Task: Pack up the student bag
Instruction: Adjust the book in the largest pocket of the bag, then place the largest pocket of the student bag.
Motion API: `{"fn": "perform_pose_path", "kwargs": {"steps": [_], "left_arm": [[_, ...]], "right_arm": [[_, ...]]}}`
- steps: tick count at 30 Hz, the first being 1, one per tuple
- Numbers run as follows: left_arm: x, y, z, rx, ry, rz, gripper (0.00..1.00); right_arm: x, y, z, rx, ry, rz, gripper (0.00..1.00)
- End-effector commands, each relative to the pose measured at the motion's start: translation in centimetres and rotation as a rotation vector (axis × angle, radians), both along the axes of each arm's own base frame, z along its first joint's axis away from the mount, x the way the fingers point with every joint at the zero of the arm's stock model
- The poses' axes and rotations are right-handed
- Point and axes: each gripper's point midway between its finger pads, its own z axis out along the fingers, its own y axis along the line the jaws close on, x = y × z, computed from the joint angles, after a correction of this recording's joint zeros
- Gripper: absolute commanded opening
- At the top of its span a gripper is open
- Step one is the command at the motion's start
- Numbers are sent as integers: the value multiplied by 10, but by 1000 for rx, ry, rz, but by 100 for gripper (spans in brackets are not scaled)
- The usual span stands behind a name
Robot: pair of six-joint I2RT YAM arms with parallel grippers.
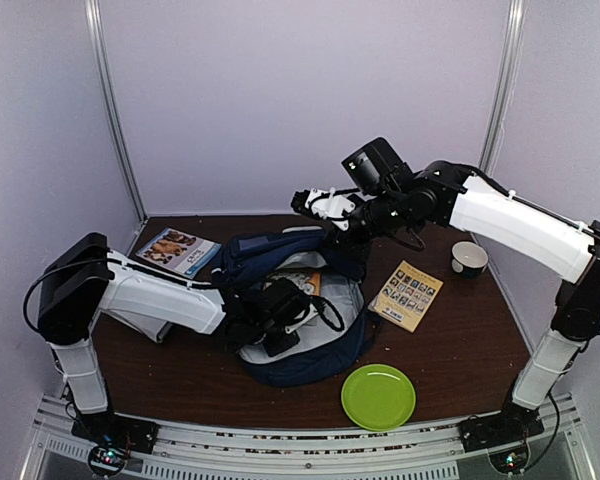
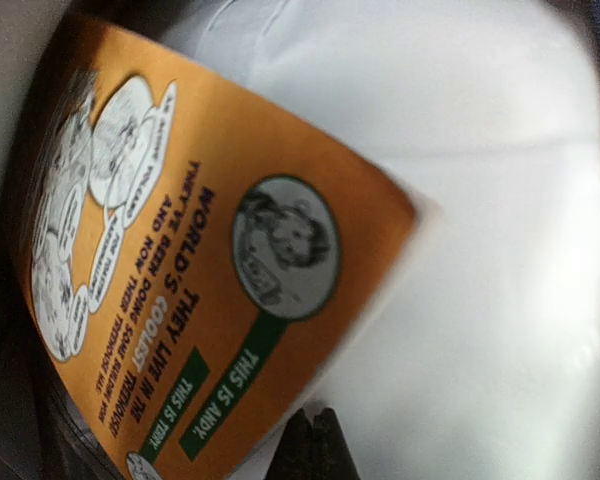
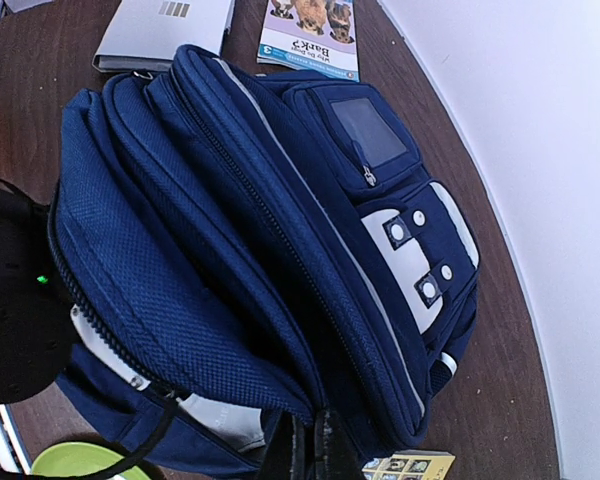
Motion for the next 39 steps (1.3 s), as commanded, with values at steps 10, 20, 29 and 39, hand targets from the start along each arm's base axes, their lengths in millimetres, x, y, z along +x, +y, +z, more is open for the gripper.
{"fn": "perform_pose_path", "kwargs": {"steps": [10,20,29,39], "left_arm": [[31,-21,37,-129,-103,1,0],[-53,-3,76,-179,-127,-93,0],[-112,34,75,-354,-48,-8,0],[-130,63,41,-384,89,70,7]], "right_arm": [[7,-2,16,41,-38,-17,0],[5,-1,-7,2,-7,6,0],[-67,8,-66,-29,298,295,34],[-45,-72,-65,-14,311,83,47]]}}
